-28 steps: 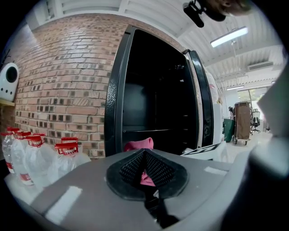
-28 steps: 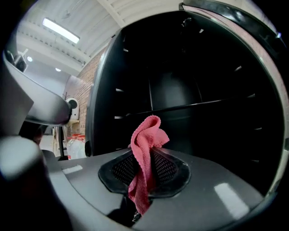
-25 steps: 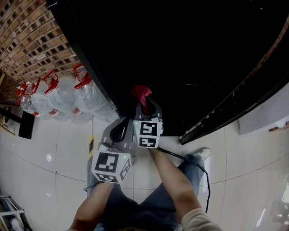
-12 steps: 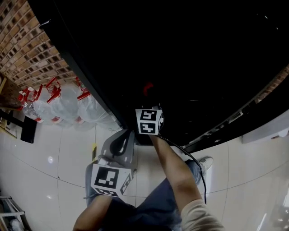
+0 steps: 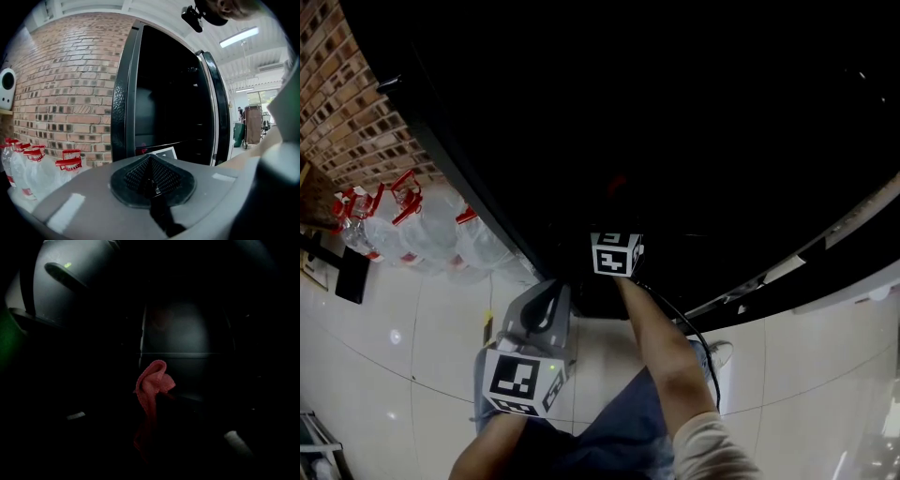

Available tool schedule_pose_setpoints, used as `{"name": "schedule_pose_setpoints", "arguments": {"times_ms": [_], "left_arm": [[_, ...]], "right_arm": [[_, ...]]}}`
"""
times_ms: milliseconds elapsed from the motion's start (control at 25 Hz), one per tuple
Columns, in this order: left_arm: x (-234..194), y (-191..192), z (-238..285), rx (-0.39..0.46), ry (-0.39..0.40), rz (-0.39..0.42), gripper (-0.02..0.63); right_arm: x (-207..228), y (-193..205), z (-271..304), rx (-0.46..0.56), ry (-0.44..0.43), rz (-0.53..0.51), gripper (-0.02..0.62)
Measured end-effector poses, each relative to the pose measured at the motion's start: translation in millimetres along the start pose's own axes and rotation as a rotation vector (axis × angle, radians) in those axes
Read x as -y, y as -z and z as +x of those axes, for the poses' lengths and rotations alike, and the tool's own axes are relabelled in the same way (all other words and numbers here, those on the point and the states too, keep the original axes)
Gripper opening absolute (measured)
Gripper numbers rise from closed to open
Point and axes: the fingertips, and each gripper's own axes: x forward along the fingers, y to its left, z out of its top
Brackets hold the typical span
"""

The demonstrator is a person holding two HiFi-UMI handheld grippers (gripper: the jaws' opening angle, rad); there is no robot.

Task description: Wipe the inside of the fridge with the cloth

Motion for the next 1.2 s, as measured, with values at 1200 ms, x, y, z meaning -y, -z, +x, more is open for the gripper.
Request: {"name": "schedule_pose_setpoints", "arguments": {"times_ms": [1200], "left_arm": [[57.2, -17.7, 22.3, 0.049, 0.073, -0.011, -0.006]], "right_arm": [[143.0, 15.5, -62.1, -0.082, 0.240, 0.040, 0.071]]}}
